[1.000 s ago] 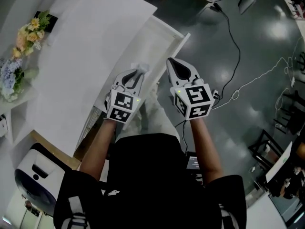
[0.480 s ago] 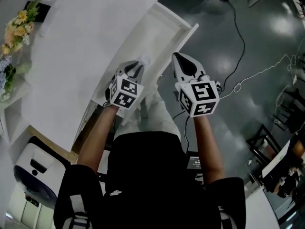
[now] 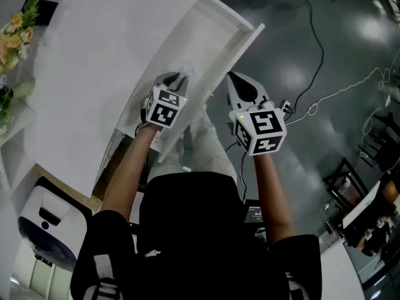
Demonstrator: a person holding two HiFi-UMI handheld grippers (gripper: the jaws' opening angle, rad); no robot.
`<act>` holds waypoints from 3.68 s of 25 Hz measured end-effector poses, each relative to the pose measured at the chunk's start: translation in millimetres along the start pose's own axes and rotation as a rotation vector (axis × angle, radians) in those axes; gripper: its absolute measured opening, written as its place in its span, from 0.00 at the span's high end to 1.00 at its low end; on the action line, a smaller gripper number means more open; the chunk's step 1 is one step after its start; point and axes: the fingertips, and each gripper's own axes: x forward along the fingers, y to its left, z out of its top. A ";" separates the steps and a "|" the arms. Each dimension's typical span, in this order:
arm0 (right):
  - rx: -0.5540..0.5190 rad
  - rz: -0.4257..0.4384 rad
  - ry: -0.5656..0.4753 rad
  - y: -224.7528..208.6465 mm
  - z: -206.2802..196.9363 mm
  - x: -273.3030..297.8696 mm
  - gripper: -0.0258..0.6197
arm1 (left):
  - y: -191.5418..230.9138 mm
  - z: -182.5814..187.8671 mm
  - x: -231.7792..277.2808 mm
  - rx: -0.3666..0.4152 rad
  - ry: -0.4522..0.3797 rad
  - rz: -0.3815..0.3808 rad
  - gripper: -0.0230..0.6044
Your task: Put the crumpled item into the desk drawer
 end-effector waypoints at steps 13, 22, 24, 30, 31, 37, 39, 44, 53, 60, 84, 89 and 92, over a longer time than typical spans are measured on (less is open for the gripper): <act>0.016 0.014 0.050 -2.9 -22.8 12.3 0.97 | 6.1 -23.0 24.4 0.065 0.066 0.003 0.84; 0.015 0.019 0.061 -3.4 -24.2 16.8 0.97 | 7.8 -27.3 28.8 0.062 0.079 -0.005 0.72; 0.015 0.020 0.062 -3.4 -24.5 16.6 0.97 | 7.0 -26.9 28.6 0.062 0.078 -0.005 0.69; 0.012 0.019 0.062 -2.6 -23.7 13.6 0.97 | 4.4 -25.7 25.0 0.069 0.074 -0.013 0.64; 0.010 0.019 0.062 -2.5 -23.7 12.8 0.97 | 4.0 -25.8 24.1 0.070 0.074 -0.014 0.64; 0.000 0.019 0.058 0.2 -21.5 6.8 0.97 | 0.3 -23.9 15.7 0.062 0.076 -0.024 0.64; -0.003 0.021 0.056 2.2 -20.7 4.9 0.97 | -0.6 -21.3 11.0 0.070 0.072 -0.018 0.64; -0.007 0.018 0.046 6.3 -17.0 -1.9 0.97 | -2.9 -11.1 -1.3 0.088 0.050 -0.007 0.65; -0.023 0.004 0.021 13.7 -6.2 -22.6 0.97 | -0.8 13.5 -35.7 0.090 -0.016 0.046 0.83; -0.043 -0.006 -0.017 25.7 11.7 -40.0 0.97 | 0.6 45.0 -74.5 0.082 -0.126 0.081 0.92; -0.125 -0.063 -0.229 99.4 94.7 -114.6 0.97 | -33.1 142.9 -257.5 0.085 -0.496 0.039 0.95; -0.140 -0.075 -0.273 118.6 105.1 -129.3 0.97 | -37.8 149.5 -302.8 0.112 -0.583 0.067 0.95; -0.148 -0.078 -0.298 130.5 109.6 -137.2 0.97 | -39.1 147.6 -322.6 0.132 -0.612 0.081 0.95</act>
